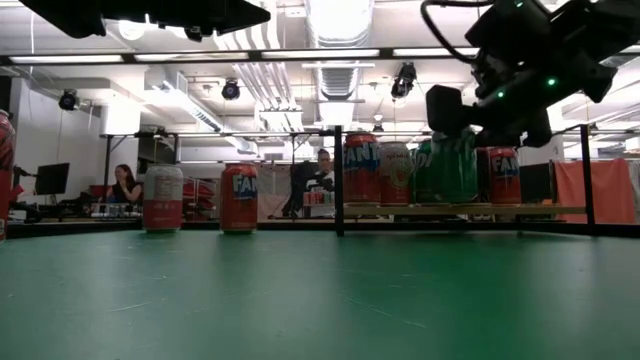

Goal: Place canned beverage on shelf
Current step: Put the green soda can on the shelf aligned with the other green soda cans

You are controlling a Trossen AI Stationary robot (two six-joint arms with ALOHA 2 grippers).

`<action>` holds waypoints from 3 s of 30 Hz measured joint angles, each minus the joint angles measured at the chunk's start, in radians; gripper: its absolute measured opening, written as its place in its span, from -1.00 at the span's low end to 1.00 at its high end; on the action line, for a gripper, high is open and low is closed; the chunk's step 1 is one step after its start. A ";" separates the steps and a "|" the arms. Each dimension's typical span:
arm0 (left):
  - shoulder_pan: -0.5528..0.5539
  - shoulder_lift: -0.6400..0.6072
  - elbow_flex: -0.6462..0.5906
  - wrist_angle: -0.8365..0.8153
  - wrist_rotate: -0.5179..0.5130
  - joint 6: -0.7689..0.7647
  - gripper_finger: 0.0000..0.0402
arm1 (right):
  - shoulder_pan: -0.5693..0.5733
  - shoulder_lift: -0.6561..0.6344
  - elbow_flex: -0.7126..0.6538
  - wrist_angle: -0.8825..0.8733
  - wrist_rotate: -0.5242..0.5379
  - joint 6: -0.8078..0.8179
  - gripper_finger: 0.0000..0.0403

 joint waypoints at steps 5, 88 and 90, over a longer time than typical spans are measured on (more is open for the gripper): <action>0.000 0.000 0.000 -0.001 -0.005 0.013 -0.99 | -0.028 0.014 0.000 0.015 -0.001 0.001 0.40; 0.009 0.000 -0.004 -0.007 -0.011 0.045 -0.99 | -0.051 -0.042 0.078 0.051 0.055 -0.285 0.71; 0.009 0.000 -0.004 -0.008 -0.011 0.045 -0.99 | -0.051 -0.046 0.090 0.051 0.055 -0.298 0.71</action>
